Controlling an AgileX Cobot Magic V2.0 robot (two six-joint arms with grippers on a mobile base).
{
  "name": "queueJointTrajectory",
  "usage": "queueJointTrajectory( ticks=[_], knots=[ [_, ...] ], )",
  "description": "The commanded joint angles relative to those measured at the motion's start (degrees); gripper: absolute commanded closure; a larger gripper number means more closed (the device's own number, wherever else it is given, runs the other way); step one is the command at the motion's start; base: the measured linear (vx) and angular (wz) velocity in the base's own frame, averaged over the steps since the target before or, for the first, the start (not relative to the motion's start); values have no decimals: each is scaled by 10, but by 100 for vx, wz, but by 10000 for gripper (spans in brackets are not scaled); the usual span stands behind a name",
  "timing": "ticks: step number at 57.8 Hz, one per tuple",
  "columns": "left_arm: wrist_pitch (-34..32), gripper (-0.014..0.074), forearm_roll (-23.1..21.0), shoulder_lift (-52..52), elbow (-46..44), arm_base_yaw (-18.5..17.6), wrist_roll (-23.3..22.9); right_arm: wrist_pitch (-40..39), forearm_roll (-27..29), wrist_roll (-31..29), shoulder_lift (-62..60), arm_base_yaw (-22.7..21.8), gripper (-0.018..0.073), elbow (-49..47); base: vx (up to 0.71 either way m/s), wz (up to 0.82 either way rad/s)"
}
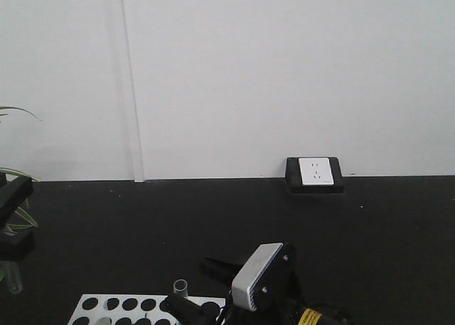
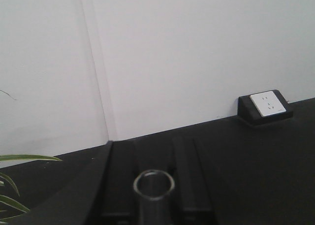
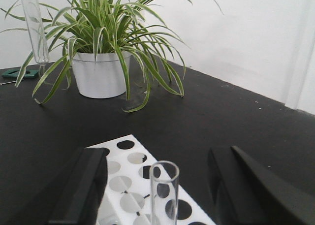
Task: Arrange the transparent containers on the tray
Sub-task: 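Reach the right gripper to another glass test tube, grasp and lift it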
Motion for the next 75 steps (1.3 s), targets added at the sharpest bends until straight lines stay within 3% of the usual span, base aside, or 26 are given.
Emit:
queueJointTrajectory(
  ticks=[1,23,31,41,51,60,75],
  knots=[
    [-46,603,-8,-9,-15,-3,-6,-65,7,1,-3,0,72,-19,0,0],
    [-46,603,-8,-9,-15,-3,-6,-64,5,-1,89,0,99,-88,0,0],
    [-47,603,-8,-9,-16,-3,-6,-72,5,1,93,0,242,-90,0,0],
    [-48,603,-8,-9,-16,-3,-6,-77,5,1,84,0,572,-90,0,0],
    [-47,603,-8,-9,-16,-3,-6,-71,7,4,47,0,573,-93,0,0],
    [-37,603,-8,-9,-16,-3,-6,15,-13,32,-21,0,573,-130,0,0],
    [-10,603,-8,-9,-16,-3,-6,241,-40,133,-162,-2,572,-172,0,0]
  ],
)
